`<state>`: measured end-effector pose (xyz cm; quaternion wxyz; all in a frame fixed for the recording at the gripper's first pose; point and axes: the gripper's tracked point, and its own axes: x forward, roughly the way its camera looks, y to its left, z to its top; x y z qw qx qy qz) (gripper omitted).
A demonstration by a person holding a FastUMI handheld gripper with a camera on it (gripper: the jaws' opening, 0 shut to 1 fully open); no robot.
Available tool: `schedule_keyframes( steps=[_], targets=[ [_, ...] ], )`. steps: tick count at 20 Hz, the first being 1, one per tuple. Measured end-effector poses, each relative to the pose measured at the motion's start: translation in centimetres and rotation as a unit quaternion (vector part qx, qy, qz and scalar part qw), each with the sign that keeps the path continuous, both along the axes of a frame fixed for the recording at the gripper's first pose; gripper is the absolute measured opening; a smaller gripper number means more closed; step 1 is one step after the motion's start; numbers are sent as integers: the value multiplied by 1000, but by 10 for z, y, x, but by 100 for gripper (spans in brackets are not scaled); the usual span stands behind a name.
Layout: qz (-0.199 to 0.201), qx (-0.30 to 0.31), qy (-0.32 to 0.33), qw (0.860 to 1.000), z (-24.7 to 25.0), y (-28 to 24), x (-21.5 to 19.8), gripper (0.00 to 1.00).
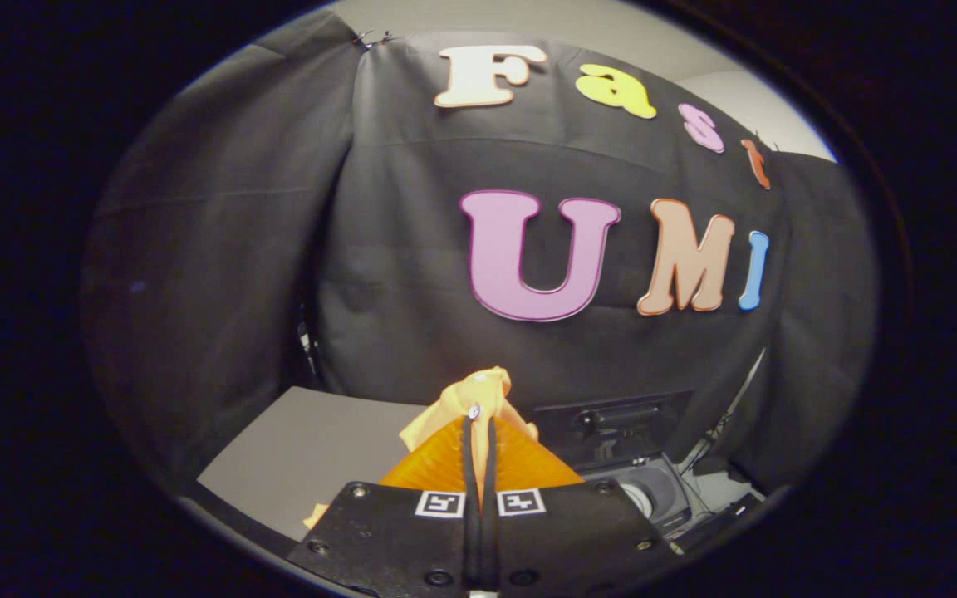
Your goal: Put the clothes into the washing machine and then close the washing machine lid.
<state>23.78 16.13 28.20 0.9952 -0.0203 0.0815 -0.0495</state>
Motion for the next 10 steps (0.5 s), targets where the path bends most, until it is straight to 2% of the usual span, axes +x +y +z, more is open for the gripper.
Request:
schedule_keyframes(
  steps=[7,10],
  targets=[
    [-62,-25,25,997,-42,-108,13,0],
    [-71,-43,37,996,-63,-139,15,0]
  ],
)
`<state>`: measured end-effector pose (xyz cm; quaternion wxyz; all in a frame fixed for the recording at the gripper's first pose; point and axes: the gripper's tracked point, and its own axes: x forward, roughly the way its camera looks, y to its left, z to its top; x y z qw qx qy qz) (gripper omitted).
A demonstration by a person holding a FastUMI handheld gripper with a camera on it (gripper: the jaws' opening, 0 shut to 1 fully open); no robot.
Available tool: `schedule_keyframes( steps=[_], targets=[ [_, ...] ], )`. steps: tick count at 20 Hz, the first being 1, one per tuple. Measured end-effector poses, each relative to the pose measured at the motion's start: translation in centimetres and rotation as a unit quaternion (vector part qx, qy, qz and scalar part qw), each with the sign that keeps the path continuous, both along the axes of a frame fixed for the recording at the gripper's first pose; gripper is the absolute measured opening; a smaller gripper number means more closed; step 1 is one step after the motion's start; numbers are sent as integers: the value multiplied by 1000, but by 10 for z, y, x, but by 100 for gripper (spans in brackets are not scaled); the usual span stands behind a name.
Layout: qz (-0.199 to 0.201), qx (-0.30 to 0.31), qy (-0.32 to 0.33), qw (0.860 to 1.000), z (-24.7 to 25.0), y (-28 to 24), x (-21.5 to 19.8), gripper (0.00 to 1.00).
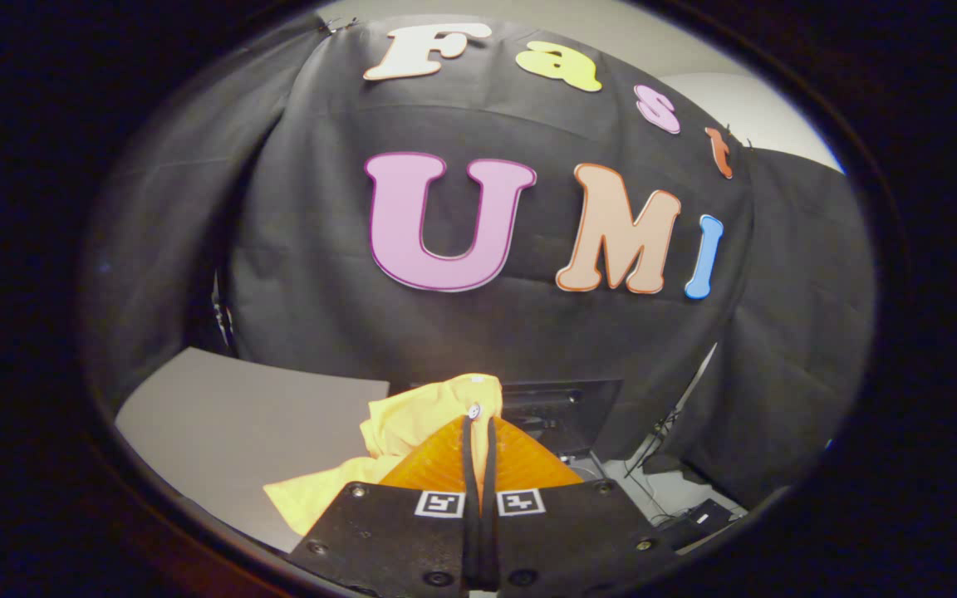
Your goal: Put the clothes into the washing machine and then close the washing machine lid.
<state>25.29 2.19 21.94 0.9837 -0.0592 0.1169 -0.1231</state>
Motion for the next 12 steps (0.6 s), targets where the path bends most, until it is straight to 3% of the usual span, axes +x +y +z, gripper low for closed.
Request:
schedule_keyframes(
  steps=[4,7,12],
  targets=[
    [-10,-25,29,999,-43,-44,8,0],
    [-10,-1,29,1000,-81,-64,19,0],
    [14,6,74,997,-147,-75,42,0]
  ],
)
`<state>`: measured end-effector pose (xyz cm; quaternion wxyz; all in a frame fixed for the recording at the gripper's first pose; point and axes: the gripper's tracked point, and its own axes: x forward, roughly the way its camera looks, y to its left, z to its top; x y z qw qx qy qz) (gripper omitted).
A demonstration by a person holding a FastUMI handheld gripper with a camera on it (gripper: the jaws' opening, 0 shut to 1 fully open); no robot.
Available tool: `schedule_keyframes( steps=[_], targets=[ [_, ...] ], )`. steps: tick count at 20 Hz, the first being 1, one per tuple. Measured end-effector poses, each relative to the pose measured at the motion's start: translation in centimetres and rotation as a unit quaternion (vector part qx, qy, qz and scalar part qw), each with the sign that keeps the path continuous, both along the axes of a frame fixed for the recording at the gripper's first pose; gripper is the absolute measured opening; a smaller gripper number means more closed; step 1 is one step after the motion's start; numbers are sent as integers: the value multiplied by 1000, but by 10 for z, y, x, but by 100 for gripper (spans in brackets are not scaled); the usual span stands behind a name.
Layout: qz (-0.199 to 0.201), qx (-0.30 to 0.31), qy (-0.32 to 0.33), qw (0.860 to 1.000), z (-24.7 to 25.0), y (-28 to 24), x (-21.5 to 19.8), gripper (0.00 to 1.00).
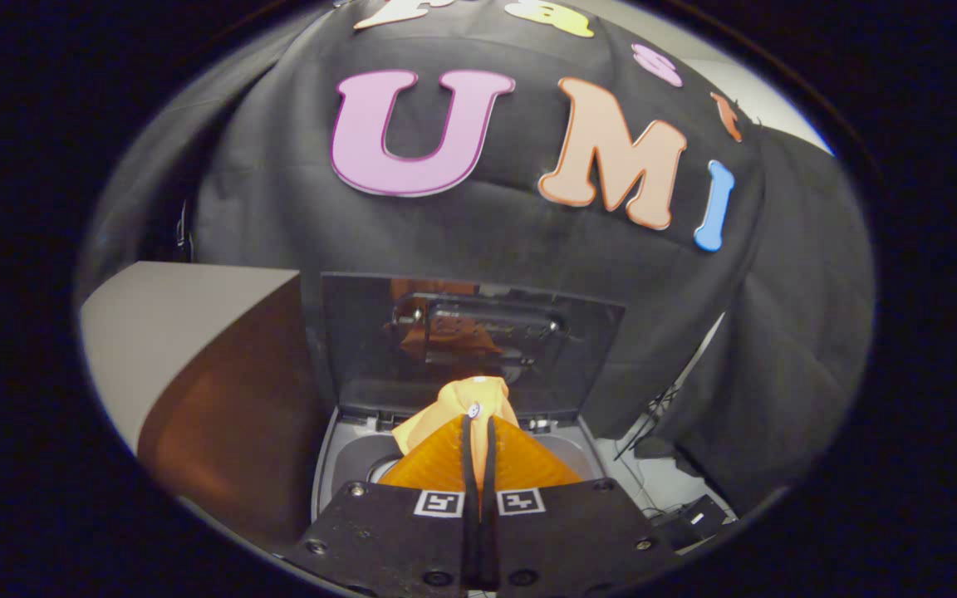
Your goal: Put the clothes into the washing machine and then close the washing machine lid.
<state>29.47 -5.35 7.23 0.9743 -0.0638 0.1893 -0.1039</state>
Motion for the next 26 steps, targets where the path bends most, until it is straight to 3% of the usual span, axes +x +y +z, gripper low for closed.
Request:
schedule_keyframes(
  steps=[5,11,14,17,20,24,26],
  targets=[
    [4,20,60,998,-68,-11,11,1],
    [0,23,103,994,-109,-19,14,4],
    [2,47,119,992,-126,-23,11,11],
    [-5,62,94,994,-121,-33,15,20],
    [-9,95,98,991,-128,-34,7,63],
    [11,126,84,988,-126,-28,4,96],
    [18,117,92,989,-126,-29,-2,98]
  ],
)
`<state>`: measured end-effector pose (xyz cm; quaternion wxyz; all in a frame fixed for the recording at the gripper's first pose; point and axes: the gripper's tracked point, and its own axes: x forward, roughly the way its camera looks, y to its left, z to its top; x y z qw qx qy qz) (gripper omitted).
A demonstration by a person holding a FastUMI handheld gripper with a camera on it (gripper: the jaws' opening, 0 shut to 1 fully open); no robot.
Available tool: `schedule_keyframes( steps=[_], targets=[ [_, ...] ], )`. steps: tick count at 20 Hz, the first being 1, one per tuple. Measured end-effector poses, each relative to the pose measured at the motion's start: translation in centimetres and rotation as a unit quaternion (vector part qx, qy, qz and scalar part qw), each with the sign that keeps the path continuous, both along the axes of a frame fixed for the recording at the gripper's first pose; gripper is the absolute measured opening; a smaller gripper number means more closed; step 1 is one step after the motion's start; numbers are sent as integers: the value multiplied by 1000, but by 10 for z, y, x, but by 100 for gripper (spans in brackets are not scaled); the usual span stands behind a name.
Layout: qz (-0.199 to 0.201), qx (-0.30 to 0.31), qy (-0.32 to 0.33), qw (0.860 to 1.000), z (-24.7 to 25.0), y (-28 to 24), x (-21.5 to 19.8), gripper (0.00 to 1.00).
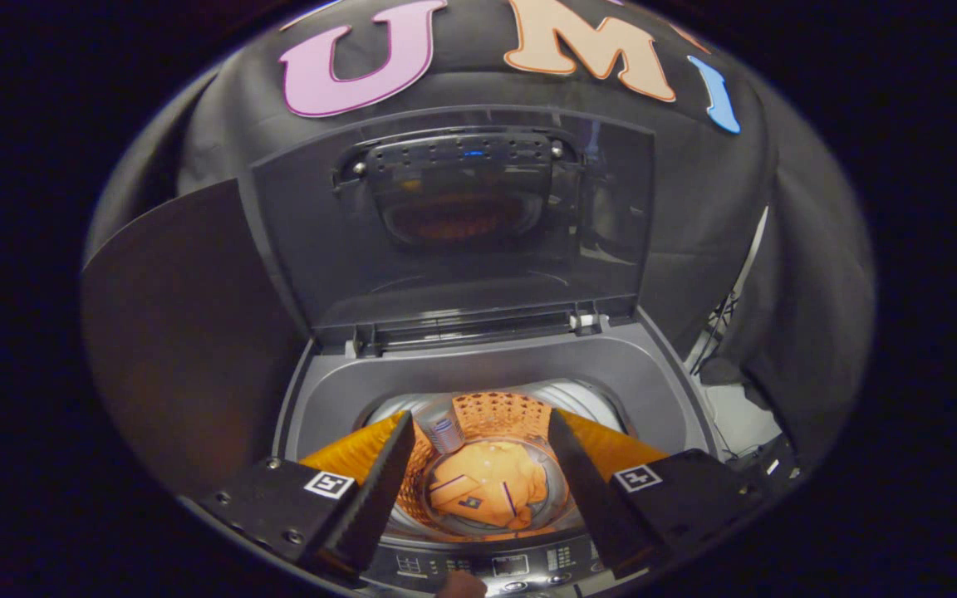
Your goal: Put the clothes into the washing machine and then close the washing machine lid.
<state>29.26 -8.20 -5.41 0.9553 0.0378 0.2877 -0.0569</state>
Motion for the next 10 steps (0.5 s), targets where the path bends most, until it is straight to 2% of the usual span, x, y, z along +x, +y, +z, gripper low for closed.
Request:
schedule_keyframes(
  steps=[2,4,7,10],
  targets=[
    [2,-4,-2,1000,3,-1,-3,99],
    [-21,2,-10,1000,11,-7,-9,99],
    [-29,25,-69,997,51,-5,-7,99],
    [-51,14,-121,991,86,-16,-12,99]
  ],
)
